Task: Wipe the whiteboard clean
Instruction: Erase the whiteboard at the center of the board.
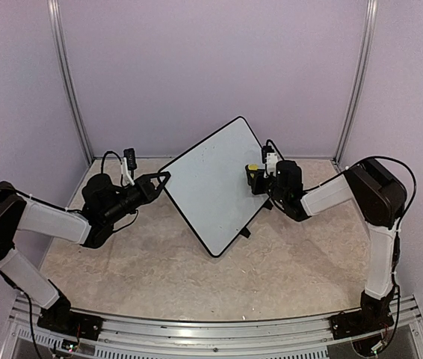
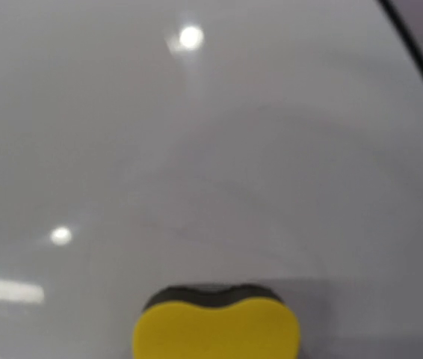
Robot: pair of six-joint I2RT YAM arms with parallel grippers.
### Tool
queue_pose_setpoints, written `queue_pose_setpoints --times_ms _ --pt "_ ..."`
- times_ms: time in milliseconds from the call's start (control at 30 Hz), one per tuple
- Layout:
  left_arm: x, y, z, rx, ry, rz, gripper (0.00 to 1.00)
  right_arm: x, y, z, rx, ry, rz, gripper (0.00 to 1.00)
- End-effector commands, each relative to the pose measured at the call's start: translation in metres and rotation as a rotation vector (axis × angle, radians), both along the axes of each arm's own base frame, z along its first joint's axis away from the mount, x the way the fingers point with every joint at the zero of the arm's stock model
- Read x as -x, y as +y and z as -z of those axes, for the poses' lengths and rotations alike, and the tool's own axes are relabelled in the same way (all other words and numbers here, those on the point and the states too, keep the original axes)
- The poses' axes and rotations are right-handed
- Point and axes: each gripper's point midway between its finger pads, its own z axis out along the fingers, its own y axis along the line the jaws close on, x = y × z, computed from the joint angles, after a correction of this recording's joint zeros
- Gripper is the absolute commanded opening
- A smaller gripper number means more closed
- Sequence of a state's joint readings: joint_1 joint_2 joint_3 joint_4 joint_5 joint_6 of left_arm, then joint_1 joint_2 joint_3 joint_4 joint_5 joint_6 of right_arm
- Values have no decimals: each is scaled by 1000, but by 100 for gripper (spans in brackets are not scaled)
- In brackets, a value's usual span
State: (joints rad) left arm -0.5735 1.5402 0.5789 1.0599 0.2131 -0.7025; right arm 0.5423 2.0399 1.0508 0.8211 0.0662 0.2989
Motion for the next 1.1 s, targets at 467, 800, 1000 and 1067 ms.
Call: queue_pose_setpoints --times_ms 467,800,1000,1067 --pt "40 -21 -39 45 -137 196 0 14 -19 77 -59 333 10 0" --pt "40 -22 -38 42 -138 197 0 38 24 58 -97 311 -74 0" --pt "39 -23 -36 41 -133 199 0 42 28 45 -139 295 -31 0" --pt "39 -24 -36 43 -132 201 0 35 26 41 -138 279 -9 0"
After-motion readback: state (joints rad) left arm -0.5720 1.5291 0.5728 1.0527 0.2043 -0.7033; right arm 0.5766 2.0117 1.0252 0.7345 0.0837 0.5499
